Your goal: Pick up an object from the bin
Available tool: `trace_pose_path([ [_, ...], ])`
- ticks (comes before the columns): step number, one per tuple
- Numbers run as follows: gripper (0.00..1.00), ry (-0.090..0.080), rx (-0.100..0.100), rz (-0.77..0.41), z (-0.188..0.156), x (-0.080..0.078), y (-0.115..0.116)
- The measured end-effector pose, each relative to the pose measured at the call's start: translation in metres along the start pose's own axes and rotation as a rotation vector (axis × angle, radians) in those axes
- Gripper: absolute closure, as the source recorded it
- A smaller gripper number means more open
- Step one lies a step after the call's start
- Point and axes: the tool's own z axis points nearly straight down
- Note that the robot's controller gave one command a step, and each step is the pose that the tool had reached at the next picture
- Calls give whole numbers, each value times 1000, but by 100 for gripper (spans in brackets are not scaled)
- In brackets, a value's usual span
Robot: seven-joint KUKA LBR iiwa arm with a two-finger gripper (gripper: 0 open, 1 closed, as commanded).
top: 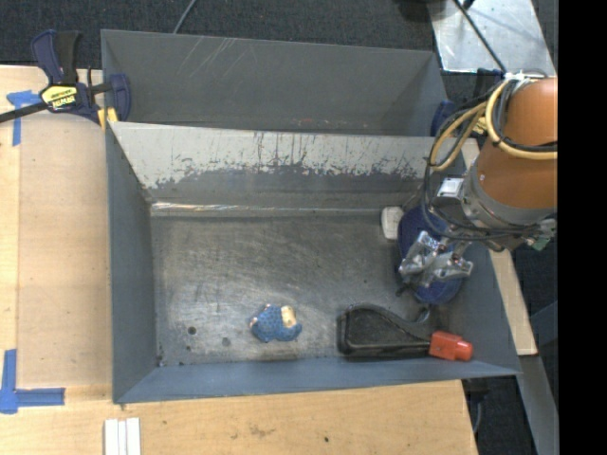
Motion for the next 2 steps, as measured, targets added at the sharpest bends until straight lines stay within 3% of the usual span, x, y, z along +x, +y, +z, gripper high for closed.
trace_pose_path([
  [1, 100, 1, -4, -41, 113, -14, 0],
  [2, 100, 0, 2, -57, 14, -20, -17],
])
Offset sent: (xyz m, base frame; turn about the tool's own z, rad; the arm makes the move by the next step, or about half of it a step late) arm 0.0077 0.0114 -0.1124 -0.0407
